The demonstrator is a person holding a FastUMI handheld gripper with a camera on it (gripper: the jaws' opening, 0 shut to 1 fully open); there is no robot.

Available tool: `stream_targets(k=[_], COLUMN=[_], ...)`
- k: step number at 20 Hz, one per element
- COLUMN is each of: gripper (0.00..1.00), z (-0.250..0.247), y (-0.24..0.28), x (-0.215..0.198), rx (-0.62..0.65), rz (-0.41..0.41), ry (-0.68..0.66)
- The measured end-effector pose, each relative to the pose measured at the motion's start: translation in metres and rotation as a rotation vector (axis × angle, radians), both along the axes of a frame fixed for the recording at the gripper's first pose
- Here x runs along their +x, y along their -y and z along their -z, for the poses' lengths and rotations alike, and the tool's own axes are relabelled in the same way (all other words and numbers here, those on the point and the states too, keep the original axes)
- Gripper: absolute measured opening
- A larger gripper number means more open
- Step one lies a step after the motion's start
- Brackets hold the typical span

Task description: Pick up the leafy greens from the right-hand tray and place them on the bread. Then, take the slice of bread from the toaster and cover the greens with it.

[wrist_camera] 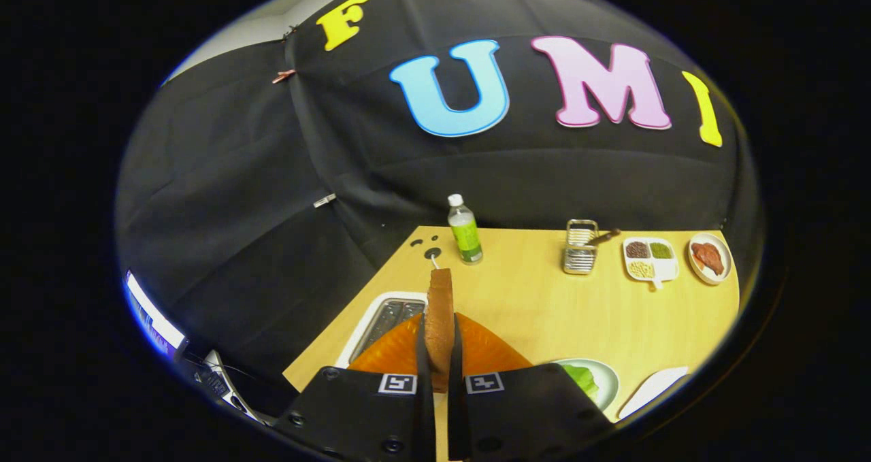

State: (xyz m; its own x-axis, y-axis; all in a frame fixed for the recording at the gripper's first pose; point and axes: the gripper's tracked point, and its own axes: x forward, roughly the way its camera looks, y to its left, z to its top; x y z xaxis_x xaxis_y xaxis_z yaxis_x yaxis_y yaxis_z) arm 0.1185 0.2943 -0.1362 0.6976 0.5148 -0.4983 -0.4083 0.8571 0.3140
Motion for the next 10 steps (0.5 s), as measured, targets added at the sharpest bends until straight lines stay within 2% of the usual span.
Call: stream_targets(k=[5, 10], gripper=[0.11, 0.11], z=[0.055, 0.105], y=[0.060, 0.085], x=[-0.005, -0.013], rx=[0.013, 0.070], rz=[0.055, 0.066], ry=[-0.115, -0.229])
